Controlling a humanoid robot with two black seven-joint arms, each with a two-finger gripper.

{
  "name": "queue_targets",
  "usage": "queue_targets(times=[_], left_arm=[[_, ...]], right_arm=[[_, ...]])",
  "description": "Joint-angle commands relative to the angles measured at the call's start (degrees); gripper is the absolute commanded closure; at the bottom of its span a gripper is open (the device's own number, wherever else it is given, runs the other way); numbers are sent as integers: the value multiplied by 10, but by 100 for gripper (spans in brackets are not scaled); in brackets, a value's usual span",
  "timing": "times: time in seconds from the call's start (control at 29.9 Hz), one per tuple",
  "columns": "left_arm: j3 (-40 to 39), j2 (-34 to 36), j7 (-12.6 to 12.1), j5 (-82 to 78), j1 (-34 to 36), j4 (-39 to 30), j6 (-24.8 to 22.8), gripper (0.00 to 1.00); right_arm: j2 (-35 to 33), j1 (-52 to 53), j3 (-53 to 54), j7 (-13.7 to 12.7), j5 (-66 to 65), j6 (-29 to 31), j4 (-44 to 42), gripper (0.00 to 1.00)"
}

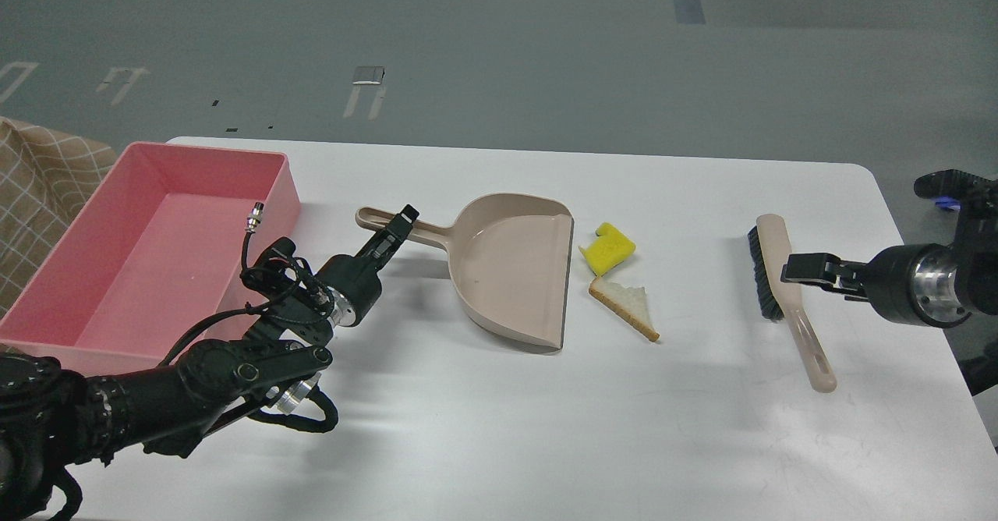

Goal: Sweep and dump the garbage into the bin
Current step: 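Lower the right gripper and grasp the wooden brush handle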

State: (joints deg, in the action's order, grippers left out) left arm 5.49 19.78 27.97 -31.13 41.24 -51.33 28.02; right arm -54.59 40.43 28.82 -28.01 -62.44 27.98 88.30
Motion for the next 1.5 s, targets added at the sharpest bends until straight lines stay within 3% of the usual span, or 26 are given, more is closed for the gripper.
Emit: queue_targets(times=[0.0,0.17,0.53,1.27,1.47], left_arm=[[2,0,0,0,0,0,0,100],[0,0,0,0,0,0,0,100],[0,0,0,0,0,0,0,100],[0,-1,0,0,1,0,0,100],[0,-1,0,0,1,0,0,100]], right_arm=[[-3,-18,0,0,-2,0,6,16],[-2,-30,0,0,-2,0,6,18],[1,-40,-3,0,-2,0,7,44],[10,-40,-4,0,0,0,6,67],[10,-40,-4,0,0,0,6,88]])
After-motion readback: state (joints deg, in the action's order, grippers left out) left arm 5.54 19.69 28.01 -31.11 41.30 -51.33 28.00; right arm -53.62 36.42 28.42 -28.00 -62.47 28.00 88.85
